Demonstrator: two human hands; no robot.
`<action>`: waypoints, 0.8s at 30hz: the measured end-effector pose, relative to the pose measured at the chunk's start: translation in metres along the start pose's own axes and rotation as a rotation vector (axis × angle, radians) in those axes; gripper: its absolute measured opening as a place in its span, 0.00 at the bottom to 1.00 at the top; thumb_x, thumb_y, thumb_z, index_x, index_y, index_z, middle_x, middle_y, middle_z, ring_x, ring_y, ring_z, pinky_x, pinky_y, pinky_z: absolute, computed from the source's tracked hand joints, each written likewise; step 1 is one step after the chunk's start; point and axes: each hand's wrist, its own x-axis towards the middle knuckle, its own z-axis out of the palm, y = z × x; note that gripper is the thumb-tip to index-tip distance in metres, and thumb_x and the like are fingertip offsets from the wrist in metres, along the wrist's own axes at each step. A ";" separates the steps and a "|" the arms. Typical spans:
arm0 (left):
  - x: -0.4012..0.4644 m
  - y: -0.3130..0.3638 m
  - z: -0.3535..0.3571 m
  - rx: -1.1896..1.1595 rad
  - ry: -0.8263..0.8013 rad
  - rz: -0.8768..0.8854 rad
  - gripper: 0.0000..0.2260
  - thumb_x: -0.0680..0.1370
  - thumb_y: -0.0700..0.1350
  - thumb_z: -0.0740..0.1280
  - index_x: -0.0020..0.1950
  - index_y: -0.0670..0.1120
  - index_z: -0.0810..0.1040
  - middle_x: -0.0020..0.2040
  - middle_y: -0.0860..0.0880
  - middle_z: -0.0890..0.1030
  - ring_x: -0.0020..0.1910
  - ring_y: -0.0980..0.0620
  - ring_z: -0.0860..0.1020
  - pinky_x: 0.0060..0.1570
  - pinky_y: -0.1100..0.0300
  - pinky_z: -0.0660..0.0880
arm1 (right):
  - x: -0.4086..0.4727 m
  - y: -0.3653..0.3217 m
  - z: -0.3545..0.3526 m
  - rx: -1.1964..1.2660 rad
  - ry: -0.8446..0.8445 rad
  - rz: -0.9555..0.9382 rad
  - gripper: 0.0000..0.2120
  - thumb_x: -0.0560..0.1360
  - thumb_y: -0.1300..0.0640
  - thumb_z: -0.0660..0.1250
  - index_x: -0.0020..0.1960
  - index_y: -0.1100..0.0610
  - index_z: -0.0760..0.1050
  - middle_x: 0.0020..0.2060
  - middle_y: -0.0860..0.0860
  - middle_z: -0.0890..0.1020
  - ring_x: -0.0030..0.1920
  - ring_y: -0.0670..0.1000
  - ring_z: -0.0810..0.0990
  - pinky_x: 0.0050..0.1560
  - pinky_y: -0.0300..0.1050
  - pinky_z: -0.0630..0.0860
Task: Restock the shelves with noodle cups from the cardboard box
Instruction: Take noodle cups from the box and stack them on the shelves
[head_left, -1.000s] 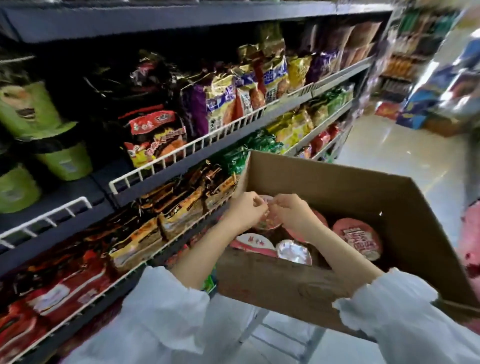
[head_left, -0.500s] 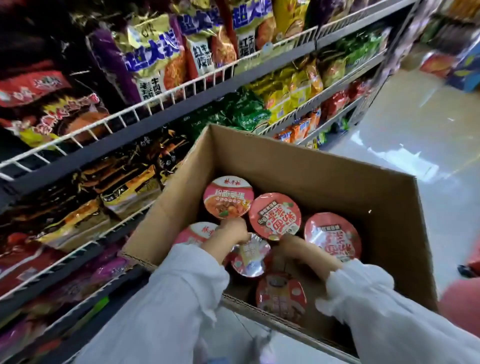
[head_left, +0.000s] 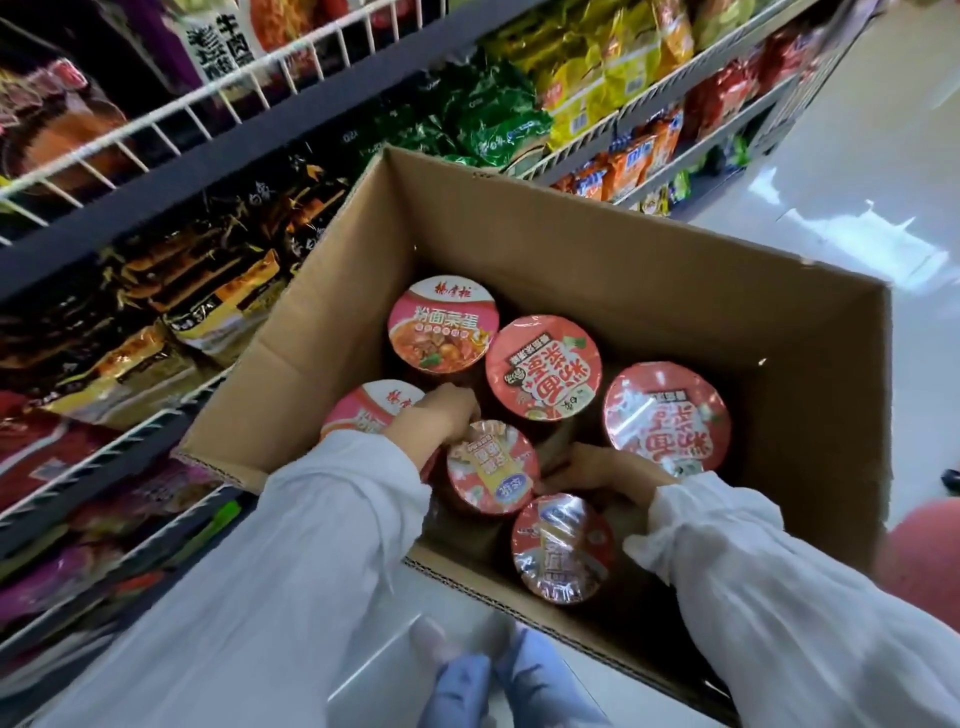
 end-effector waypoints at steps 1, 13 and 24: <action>-0.002 0.000 -0.003 -0.027 0.017 0.015 0.16 0.77 0.46 0.67 0.64 0.44 0.77 0.61 0.44 0.78 0.59 0.45 0.77 0.56 0.55 0.74 | -0.003 -0.002 -0.001 -0.007 -0.019 -0.013 0.18 0.75 0.58 0.69 0.63 0.59 0.76 0.55 0.52 0.79 0.53 0.47 0.76 0.49 0.33 0.71; -0.036 -0.003 -0.039 -0.214 0.177 -0.019 0.12 0.76 0.45 0.68 0.55 0.39 0.80 0.54 0.41 0.80 0.50 0.44 0.78 0.44 0.55 0.74 | -0.011 0.003 -0.007 -0.039 0.239 0.112 0.13 0.75 0.61 0.67 0.57 0.66 0.78 0.52 0.60 0.81 0.35 0.50 0.76 0.28 0.37 0.74; -0.061 -0.038 -0.056 -0.822 0.485 -0.073 0.05 0.77 0.43 0.67 0.44 0.43 0.80 0.43 0.46 0.80 0.53 0.46 0.79 0.59 0.51 0.74 | -0.028 -0.018 -0.021 0.300 0.447 0.180 0.13 0.74 0.63 0.68 0.57 0.66 0.76 0.51 0.61 0.80 0.41 0.58 0.82 0.31 0.45 0.81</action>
